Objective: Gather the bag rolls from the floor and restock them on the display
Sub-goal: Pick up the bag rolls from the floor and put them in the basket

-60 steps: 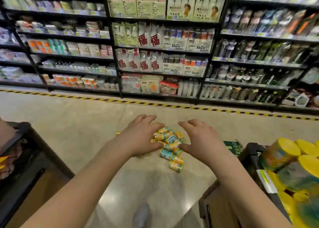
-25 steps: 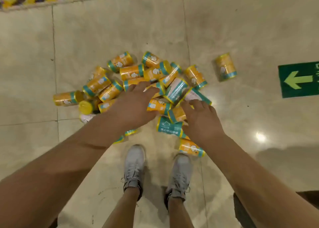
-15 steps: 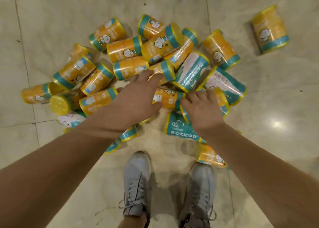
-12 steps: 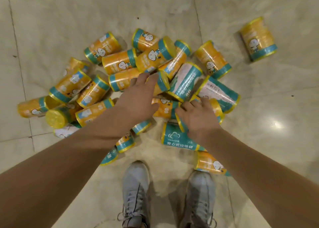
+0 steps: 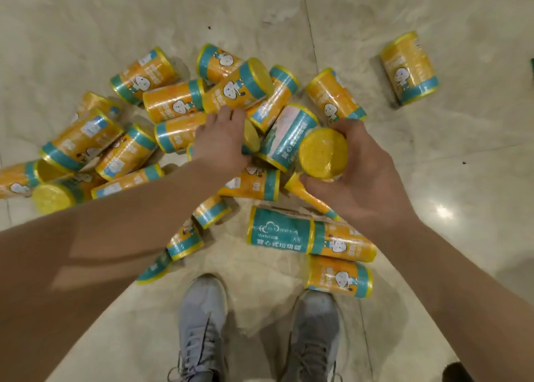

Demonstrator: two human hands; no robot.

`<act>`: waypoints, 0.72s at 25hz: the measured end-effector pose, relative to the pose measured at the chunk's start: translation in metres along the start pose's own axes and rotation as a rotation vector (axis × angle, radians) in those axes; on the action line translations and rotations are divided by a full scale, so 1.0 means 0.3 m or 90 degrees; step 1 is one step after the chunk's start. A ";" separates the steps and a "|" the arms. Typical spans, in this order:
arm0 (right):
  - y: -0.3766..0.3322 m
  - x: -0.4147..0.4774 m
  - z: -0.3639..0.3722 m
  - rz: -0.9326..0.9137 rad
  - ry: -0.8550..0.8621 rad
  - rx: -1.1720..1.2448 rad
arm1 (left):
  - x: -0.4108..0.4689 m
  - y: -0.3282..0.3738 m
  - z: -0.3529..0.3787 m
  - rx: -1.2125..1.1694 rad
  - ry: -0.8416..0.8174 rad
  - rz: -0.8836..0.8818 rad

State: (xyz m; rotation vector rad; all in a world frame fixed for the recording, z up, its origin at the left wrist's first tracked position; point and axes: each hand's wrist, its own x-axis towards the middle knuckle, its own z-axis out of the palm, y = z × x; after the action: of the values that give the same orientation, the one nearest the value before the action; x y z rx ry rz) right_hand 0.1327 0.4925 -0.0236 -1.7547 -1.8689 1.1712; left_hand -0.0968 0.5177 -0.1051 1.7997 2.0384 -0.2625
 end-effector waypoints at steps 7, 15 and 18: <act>-0.373 -0.055 -0.245 -0.027 0.034 0.014 | -0.328 -0.077 -0.576 -0.475 0.124 -0.088; -1.391 -0.283 -0.972 -0.255 0.064 -0.059 | -0.893 -0.028 -1.810 -0.582 0.213 0.068; -1.811 -0.446 -1.249 -0.349 0.096 -0.057 | -1.146 -0.008 -2.264 -0.574 0.260 0.138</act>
State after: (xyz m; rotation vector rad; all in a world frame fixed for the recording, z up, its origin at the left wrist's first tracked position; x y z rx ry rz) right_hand 0.0611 0.5441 0.6440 -1.2019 -2.1375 0.7346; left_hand -0.1894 0.4781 0.6496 1.4970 1.7126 0.9984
